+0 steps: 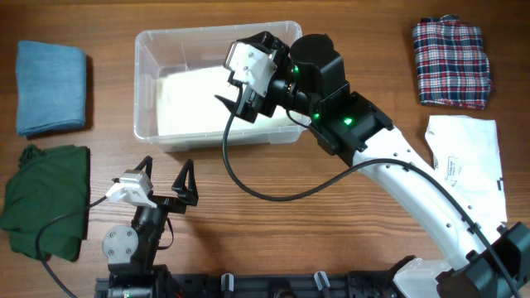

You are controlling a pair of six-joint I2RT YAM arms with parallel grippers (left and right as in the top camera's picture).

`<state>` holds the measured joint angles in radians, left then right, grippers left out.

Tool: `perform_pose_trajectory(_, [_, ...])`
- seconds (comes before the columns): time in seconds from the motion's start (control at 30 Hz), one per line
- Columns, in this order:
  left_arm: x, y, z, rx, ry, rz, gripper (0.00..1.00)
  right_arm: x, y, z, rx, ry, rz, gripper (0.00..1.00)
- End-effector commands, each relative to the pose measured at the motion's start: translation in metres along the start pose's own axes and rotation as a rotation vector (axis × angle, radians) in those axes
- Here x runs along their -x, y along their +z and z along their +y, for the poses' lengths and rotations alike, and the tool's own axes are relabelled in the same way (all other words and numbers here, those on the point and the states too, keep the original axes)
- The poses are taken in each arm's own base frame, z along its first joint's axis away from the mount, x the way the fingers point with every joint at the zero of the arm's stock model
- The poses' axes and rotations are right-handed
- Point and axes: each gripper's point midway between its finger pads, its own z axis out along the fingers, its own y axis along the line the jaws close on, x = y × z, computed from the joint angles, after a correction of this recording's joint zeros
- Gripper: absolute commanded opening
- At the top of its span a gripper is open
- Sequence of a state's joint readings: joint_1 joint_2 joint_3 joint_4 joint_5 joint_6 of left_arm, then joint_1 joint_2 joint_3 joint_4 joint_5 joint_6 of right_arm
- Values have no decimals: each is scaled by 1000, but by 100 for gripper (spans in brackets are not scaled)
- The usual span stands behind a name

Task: Pack container
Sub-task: 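Lower the cream cloth into the container and release it, then move the right gripper back to the plaid shirt at the right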

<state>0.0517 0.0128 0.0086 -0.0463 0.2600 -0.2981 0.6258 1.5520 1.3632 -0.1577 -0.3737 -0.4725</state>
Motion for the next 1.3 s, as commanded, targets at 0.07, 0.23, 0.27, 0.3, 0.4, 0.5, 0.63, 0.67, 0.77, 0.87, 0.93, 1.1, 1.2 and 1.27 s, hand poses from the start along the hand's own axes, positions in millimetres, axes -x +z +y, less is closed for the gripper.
perform_pose_trajectory(0.07, [-2, 0, 0, -1, 1, 3, 100, -8, -2, -13, -84, 175, 51, 97])
perform_pose_trajectory(0.23, [-2, 0, 0, -1, 1, 3, 100, -55, -14, -19, -185, 266, 272, 95])
perform_pose_trajectory(0.27, [-2, 0, 0, -1, 1, 3, 100, -62, -19, -17, -183, 299, 313, 95])
perform_pose_trajectory(0.3, [-2, 0, 0, -1, 1, 3, 100, -65, -24, -17, -182, 337, 346, 100])
perform_pose_trajectory(0.4, [-2, 0, 0, -1, 1, 3, 100, -63, -46, -30, -214, 454, 401, 100])
perform_pose_trajectory(0.5, [-2, 0, 0, -1, 1, 3, 100, -56, -75, -56, -267, 500, 426, 100])
perform_pose_trajectory(0.63, [-2, 0, 0, -1, 1, 3, 100, -58, -117, -108, -415, 552, 383, 100])
perform_pose_trajectory(0.67, [-2, 0, 0, -1, 1, 3, 100, -67, -133, -130, -496, 606, 373, 100])
perform_pose_trajectory(0.77, [-2, 0, 0, -1, 1, 3, 100, -104, -183, -186, -699, 731, 367, 100])
perform_pose_trajectory(0.87, [-2, 0, 0, -1, 1, 3, 100, -134, -222, -225, -790, 799, 332, 100])
perform_pose_trajectory(0.93, [-2, 0, 0, -1, 1, 3, 100, -158, -248, -253, -843, 852, 288, 100])
perform_pose_trajectory(1.1, [-2, 0, 0, -1, 1, 3, 100, -257, -305, -304, -998, 959, 315, 100])
perform_pose_trajectory(1.2, [-2, 0, 0, -1, 1, 3, 100, -304, -319, -314, -1040, 1014, 348, 100])
perform_pose_trajectory(1.27, [-2, 0, 0, -1, 1, 3, 100, -352, -332, -318, -1078, 1087, 367, 100])
